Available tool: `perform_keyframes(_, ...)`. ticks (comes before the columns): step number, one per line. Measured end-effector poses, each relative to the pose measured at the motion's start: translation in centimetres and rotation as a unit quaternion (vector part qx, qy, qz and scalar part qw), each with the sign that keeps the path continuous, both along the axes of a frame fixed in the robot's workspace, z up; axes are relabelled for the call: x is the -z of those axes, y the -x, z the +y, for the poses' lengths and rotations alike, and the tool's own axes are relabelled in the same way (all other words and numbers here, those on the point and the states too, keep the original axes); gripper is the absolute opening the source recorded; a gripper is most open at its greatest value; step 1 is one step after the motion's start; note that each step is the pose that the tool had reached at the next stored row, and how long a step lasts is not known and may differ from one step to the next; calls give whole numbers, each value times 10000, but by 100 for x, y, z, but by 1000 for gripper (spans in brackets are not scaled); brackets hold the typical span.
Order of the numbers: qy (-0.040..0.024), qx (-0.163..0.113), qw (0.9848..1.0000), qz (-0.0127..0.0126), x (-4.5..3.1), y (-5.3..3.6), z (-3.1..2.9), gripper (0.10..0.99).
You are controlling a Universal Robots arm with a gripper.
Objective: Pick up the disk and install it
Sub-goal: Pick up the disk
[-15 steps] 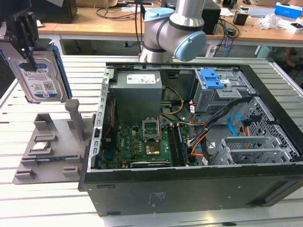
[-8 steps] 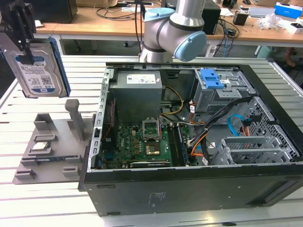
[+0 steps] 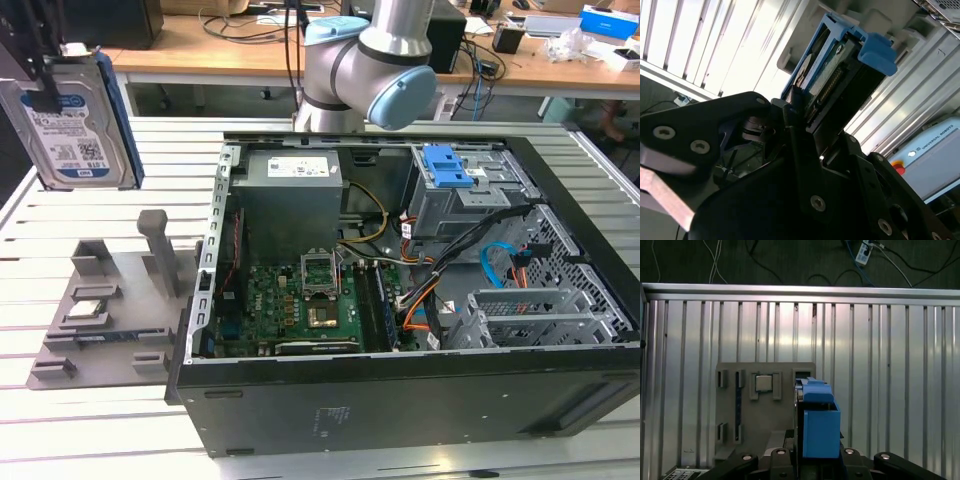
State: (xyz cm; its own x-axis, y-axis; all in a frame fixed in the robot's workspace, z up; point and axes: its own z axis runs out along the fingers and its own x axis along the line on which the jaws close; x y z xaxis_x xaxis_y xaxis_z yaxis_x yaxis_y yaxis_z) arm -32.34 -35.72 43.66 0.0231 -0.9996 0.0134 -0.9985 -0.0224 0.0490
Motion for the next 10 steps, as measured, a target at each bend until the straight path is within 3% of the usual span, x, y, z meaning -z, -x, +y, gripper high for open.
perform_keyframes(10, 1, 0, 10000, 9, -218, -8, 2, 357)
